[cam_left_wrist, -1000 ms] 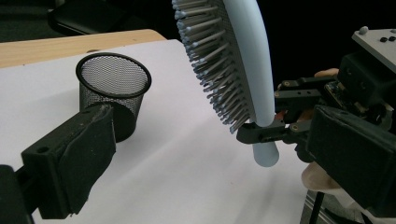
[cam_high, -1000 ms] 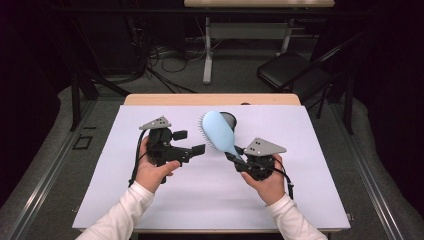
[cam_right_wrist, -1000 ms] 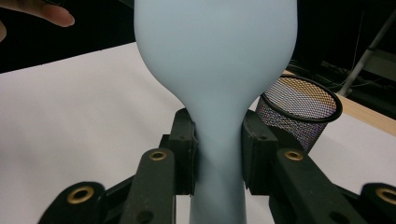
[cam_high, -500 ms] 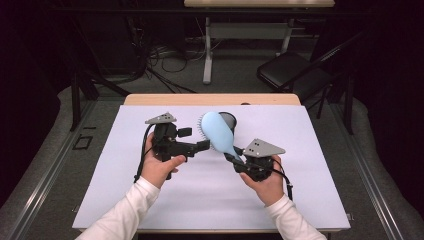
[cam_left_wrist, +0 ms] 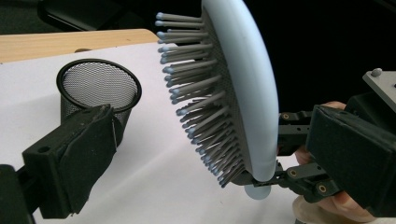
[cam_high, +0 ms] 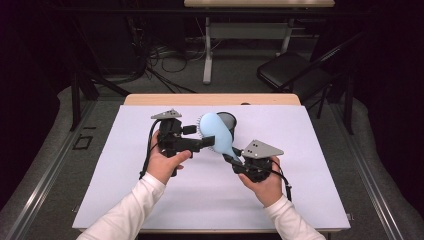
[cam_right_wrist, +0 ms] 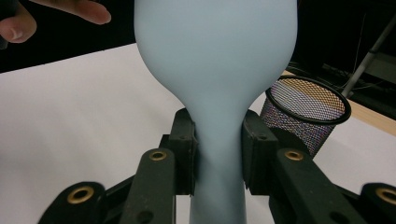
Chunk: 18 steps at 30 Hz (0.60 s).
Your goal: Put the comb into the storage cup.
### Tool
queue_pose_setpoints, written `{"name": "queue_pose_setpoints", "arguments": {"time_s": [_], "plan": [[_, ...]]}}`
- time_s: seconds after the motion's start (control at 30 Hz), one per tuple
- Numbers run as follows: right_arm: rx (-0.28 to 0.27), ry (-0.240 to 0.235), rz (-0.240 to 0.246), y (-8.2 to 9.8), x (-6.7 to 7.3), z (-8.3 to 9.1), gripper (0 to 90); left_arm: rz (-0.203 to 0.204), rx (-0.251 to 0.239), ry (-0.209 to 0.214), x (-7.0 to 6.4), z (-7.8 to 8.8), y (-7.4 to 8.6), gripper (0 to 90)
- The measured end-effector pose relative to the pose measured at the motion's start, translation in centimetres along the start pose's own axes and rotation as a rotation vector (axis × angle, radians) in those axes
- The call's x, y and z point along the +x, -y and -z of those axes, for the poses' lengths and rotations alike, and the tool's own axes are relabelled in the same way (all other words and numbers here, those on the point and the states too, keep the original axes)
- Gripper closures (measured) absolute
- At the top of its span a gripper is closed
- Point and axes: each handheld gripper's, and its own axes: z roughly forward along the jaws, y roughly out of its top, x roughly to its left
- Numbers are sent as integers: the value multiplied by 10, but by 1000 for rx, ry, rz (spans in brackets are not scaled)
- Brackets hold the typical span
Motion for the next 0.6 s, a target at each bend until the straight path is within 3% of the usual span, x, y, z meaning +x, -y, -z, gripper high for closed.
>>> {"name": "queue_pose_setpoints", "arguments": {"time_s": [0.6], "plan": [[-6, 1, 14, 1, 3, -1, 696, 10, 11, 7, -4, -16, -5, 32]]}}
